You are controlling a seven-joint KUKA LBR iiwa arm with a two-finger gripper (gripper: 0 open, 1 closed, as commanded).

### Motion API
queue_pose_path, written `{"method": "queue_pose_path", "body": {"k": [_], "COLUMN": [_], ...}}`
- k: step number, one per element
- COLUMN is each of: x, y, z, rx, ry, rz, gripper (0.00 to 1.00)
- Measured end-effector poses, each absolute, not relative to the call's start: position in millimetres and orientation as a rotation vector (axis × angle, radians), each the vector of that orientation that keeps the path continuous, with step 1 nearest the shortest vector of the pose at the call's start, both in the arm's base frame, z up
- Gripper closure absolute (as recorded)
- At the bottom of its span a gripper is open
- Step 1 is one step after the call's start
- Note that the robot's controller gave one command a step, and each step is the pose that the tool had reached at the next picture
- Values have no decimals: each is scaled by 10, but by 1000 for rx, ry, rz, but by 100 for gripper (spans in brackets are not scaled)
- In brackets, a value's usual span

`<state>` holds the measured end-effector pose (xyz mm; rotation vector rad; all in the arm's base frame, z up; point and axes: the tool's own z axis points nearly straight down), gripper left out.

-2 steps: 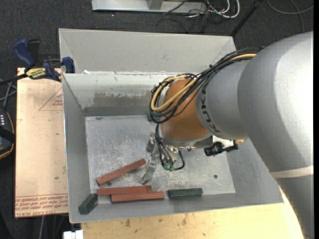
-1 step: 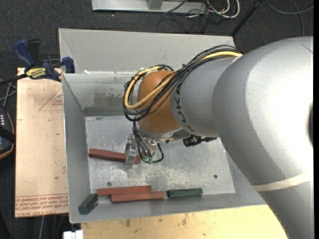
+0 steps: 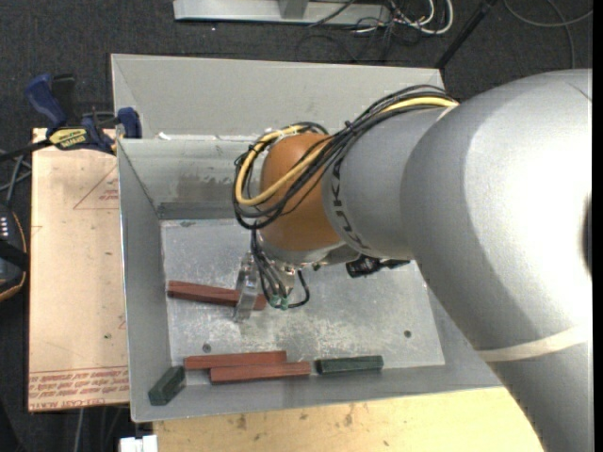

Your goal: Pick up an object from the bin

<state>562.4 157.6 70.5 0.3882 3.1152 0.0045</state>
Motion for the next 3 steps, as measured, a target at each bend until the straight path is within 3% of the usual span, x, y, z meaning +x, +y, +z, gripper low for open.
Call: {"method": "queue_pose_path", "body": {"k": [1,2,3], "x": [5672,5672,5761], "y": [1411,1412,1263], "z": [1970,1970,2150], "rx": [291,290,-3], "ry": [3126,3126,3145], "rz": [1,1,2], "gripper": [100,100,100]}}
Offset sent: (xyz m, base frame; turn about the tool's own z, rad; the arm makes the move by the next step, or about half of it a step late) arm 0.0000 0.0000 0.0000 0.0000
